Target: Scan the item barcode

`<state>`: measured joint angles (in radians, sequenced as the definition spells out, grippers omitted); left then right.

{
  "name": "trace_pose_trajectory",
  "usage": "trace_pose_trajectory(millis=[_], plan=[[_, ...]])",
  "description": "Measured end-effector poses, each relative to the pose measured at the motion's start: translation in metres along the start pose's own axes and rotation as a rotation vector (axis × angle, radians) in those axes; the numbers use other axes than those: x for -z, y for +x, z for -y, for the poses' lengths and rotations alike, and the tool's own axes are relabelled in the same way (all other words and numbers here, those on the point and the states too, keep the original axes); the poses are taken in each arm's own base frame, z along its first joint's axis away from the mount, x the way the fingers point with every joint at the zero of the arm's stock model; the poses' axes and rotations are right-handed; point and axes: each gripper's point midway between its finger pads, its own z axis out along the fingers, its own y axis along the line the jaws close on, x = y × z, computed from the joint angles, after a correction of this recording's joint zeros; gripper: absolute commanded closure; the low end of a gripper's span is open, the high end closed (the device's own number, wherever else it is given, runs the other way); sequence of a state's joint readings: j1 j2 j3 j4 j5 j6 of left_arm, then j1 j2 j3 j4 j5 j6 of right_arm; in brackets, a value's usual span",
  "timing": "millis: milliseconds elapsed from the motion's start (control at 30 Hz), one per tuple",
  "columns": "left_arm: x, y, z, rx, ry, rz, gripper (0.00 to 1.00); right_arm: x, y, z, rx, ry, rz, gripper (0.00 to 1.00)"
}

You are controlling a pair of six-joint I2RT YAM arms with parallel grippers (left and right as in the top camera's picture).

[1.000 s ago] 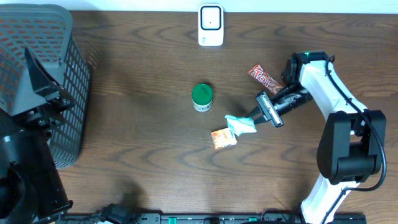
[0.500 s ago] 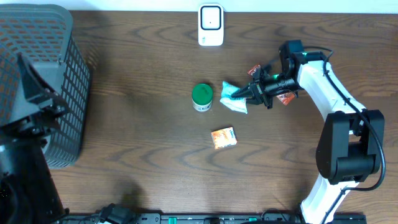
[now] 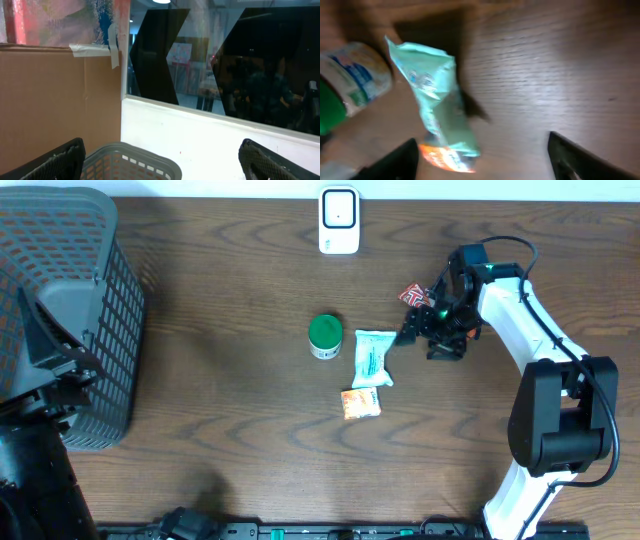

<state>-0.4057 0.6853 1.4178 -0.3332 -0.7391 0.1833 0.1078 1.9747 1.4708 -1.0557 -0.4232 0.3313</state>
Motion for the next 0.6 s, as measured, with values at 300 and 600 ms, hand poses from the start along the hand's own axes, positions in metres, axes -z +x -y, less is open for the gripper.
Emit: trace_pose_trajectory(millis=[300,600], plan=[[0.0,0.0,0.0,0.0,0.0,0.0,0.02,0.003,0.005,-0.04,0.139,0.089,0.062,0.09],[0.0,0.0,0.0,0.0,0.0,0.0,0.02,0.0,0.034,-0.115,0.37,0.316,0.271,0.21]])
